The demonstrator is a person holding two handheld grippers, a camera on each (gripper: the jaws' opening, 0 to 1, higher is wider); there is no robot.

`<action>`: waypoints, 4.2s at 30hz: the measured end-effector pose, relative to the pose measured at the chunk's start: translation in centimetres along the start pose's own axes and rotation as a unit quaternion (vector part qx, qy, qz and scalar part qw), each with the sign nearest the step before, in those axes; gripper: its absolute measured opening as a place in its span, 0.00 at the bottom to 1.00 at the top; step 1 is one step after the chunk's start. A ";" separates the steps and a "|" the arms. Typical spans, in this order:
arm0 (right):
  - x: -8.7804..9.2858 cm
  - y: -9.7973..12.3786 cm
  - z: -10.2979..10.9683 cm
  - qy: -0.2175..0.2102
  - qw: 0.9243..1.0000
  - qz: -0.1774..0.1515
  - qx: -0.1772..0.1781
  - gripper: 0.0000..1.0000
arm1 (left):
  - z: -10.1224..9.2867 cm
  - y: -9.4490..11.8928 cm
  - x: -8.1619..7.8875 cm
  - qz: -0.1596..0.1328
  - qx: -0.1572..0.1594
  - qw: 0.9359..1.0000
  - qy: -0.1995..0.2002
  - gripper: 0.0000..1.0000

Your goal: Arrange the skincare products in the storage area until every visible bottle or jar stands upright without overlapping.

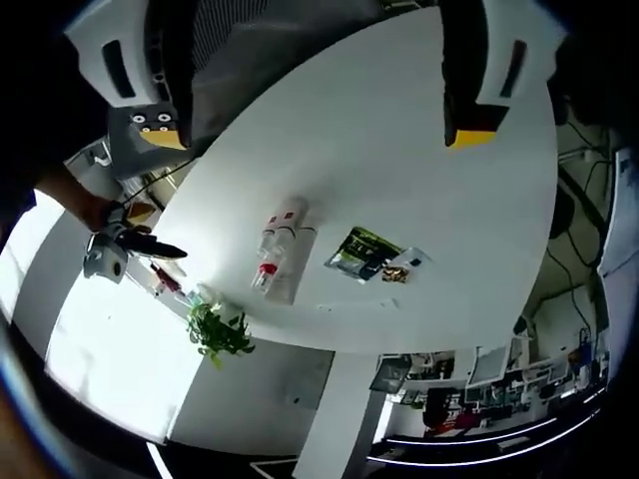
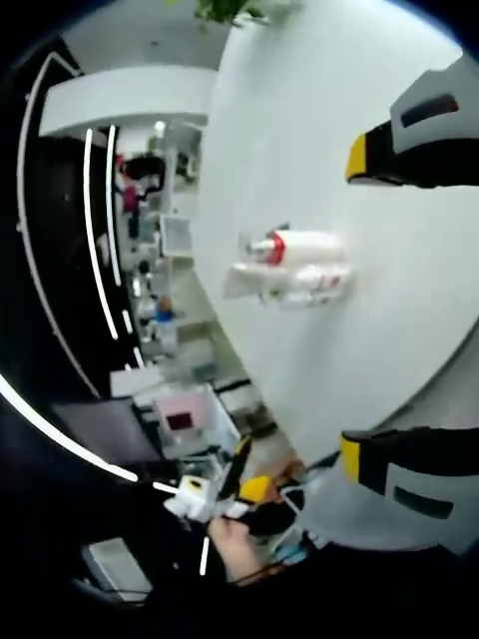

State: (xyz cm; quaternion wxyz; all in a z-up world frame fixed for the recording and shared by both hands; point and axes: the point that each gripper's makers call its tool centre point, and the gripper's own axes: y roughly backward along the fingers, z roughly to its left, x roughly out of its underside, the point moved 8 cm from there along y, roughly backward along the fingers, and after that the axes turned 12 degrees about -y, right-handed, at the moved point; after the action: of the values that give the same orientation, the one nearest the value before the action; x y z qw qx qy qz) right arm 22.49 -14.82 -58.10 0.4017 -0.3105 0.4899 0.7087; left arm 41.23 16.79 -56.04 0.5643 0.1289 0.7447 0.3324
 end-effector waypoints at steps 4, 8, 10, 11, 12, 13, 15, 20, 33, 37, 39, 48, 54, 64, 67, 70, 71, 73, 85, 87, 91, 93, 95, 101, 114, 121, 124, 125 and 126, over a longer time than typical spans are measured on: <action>-0.1 -0.2 -0.1 -0.006 1.000 -0.006 -0.001 0.99 | 0.4 -0.7 -0.4 0.002 0.004 1.000 -0.001 0.99; 0.2 -0.4 -0.5 -0.013 1.000 0.001 0.004 0.99 | 0.8 -1.6 -0.8 0.003 0.006 1.000 -0.005 0.99; 0.4 -0.3 -0.8 -0.015 1.000 0.002 0.008 0.99 | 1.1 -2.1 -1.0 0.004 0.006 1.000 -0.005 0.99; 0.4 -0.3 -0.9 -0.018 1.000 0.002 0.009 0.99 | 1.2 -2.3 -1.1 0.005 0.007 1.000 -0.005 0.99; 0.4 -0.4 -1.0 -0.022 1.000 0.001 0.010 0.99 | 1.2 -2.5 -1.3 0.006 0.008 1.000 -0.005 0.99; 0.4 -0.4 -1.0 -0.024 1.000 0.000 0.011 0.99 | 1.3 -2.7 -1.4 0.006 0.009 1.000 -0.006 0.98; 0.4 -0.5 -1.3 -0.027 1.000 -0.001 0.014 0.99 | 1.5 -3.3 -1.8 0.008 0.014 1.000 -0.010 0.98; 0.8 -0.9 -1.6 -0.037 0.999 0.003 0.016 0.99 | 2.3 -4.8 -2.9 0.012 0.018 1.000 -0.022 0.97; 1.5 -0.9 -2.2 -0.058 0.998 0.013 0.030 0.99 | 3.5 -8.1 -4.6 0.021 0.040 0.998 -0.037 0.94; 1.4 -1.2 -2.1 -0.061 0.998 0.008 0.029 0.99 | 4.1 -9.0 -4.9 0.024 0.041 0.998 -0.041 0.92; 1.5 -1.2 -2.0 -0.057 0.998 0.011 0.032 0.99 | 4.3 -9.6 -5.1 0.026 0.043 0.998 -0.043 0.92; 2.2 -1.0 -2.4 -0.071 0.996 0.015 0.043 0.99 | 5.1 -12.0 -5.7 0.037 0.054 0.996 -0.053 0.91; 2.3 -1.2 -2.4 -0.074 0.996 0.018 0.044 0.98 | 6.2 -13.6 -6.1 0.042 0.056 0.996 -0.056 0.90; 2.8 -1.9 -2.8 -0.085 0.995 0.021 0.047 0.98 | 7.8 -17.0 -6.2 0.061 0.058 0.994 -0.069 0.89; 2.8 -2.0 -2.8 -0.085 0.995 0.026 0.045 0.98 | 8.2 -18.0 -6.4 0.062 0.058 0.994 -0.074 0.88; 2.9 -2.1 -2.9 -0.085 0.995 0.028 0.046 0.98 | 8.4 -18.9 -6.5 0.063 0.059 0.993 -0.075 0.88; 2.9 -2.1 -2.9 -0.087 0.995 0.028 0.046 0.98 | 8.5 -19.2 -6.6 0.062 0.061 0.993 -0.078 0.87; 3.0 -2.1 -3.1 -0.089 0.994 0.028 0.048 0.98 | 8.7 -19.8 -6.8 0.063 0.064 0.993 -0.083 0.87; 3.4 -2.9 -3.4 -0.096 0.994 0.039 0.047 0.98 | 10.6 -22.8 -8.0 0.074 0.072 0.989 -0.109 0.83; 3.5 -3.0 -3.5 -0.098 0.993 0.042 0.048 0.98 | 10.9 -23.4 -8.1 0.075 0.073 0.988 -0.110 0.82; 3.4 -3.4 -3.7 -0.099 0.993 0.041 0.047 0.98 | 11.2 -24.4 -8.1 0.079 0.077 0.987 -0.119 0.81; 3.4 -3.5 -3.7 -0.098 0.993 0.043 0.046 0.98 | 11.4 -24.8 -8.2 0.080 0.078 0.986 -0.123 0.80; 3.5 -3.5 -3.8 -0.100 0.993 0.043 0.046 0.98 | 11.5 -25.2 -8.4 0.080 0.080 0.985 -0.129 0.79; 3.6 -3.8 -4.2 -0.104 0.992 0.047 0.049 0.97 | 12.1 -26.7 -8.9 0.080 0.089 0.984 -0.135 0.75; 3.9 -5.1 -4.2 -0.108 0.992 0.057 0.041 0.97 | 12.8 -30.3 -9.9 0.089 0.106 0.981 -0.135 0.72; 3.9 -5.2 -4.8 -0.111 0.991 0.057 0.045 0.97 | 13.3 -31.7 -9.7 0.103 0.109 0.977 -0.154 0.68; 4.1 -5.2 -5.0 -0.113 0.991 0.059 0.047 0.97 | 13.5 -32.2 -9.6 0.105 0.114 0.975 -0.158 0.64; 4.2 -5.2 -5.0 -0.114 0.990 0.060 0.048 0.97 | 13.5 -32.3 -9.6 0.106 0.115 0.975 -0.160 0.63; 4.2 -5.1 -5.1 -0.115 0.990 0.061 0.048 0.97 | 13.6 -32.5 -9.5 0.108 0.116 0.974 -0.161 0.61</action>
State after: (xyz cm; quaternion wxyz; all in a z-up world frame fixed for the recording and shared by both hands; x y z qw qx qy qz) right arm 25.16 -17.45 -65.57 0.4262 -0.1769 0.4918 0.7384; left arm 62.94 -8.07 -71.56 0.6188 0.3251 0.6591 0.2774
